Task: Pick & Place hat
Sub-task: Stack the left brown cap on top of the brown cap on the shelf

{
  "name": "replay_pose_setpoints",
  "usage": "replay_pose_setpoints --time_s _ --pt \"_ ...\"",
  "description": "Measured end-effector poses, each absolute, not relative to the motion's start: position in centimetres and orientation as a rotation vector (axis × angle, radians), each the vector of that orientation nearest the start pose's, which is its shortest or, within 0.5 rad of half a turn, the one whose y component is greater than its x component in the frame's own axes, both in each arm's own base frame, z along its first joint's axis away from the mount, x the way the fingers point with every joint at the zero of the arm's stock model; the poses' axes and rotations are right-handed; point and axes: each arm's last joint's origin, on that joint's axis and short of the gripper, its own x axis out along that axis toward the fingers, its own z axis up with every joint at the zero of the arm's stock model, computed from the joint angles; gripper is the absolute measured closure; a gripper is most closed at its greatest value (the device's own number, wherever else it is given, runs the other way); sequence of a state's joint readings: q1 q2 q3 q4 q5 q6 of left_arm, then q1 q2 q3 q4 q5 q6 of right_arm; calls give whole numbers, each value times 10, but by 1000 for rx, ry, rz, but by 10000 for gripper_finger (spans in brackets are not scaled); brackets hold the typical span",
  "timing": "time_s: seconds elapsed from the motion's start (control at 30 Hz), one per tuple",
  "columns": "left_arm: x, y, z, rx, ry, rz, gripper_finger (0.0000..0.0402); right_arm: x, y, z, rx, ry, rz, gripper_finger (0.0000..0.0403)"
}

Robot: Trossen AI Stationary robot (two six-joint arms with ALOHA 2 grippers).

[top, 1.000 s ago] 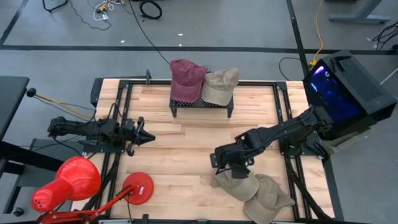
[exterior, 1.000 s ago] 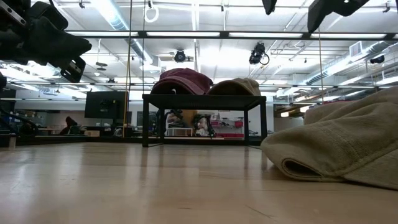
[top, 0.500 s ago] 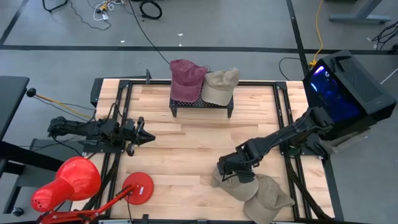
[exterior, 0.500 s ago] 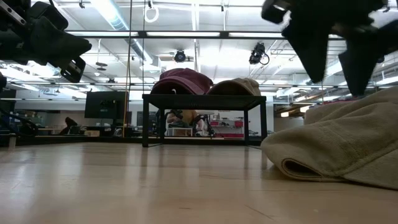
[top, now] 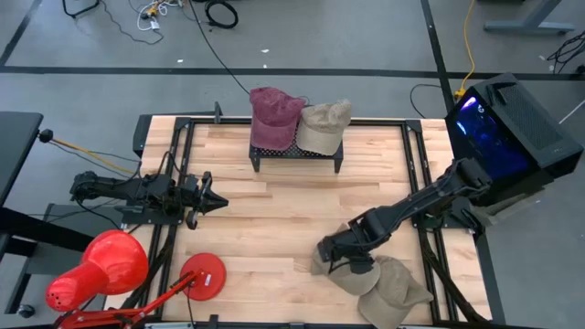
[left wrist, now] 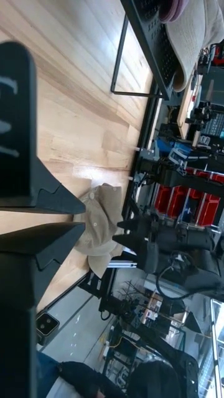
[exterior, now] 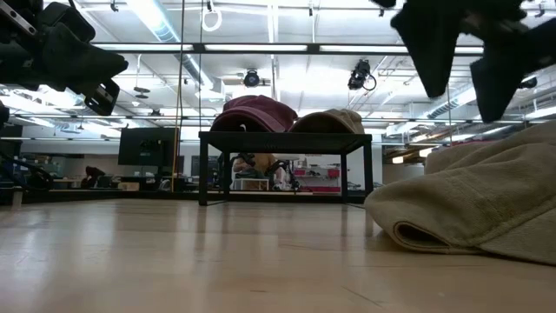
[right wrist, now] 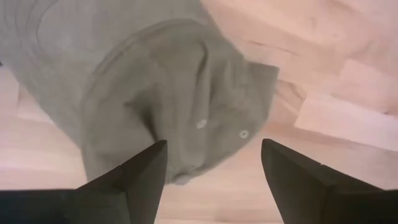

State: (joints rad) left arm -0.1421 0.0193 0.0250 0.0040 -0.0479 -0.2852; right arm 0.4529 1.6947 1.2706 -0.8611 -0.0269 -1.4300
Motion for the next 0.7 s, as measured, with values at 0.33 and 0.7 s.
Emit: replay_pose_setpoints --time_s 0.33,0.7 --pt "97 -12 171 -286 3 -95 362 299 151 219 -1448 803 1309 142" --pt "97 -12 171 -286 3 -95 362 305 153 196 -1456 892 1360 142"
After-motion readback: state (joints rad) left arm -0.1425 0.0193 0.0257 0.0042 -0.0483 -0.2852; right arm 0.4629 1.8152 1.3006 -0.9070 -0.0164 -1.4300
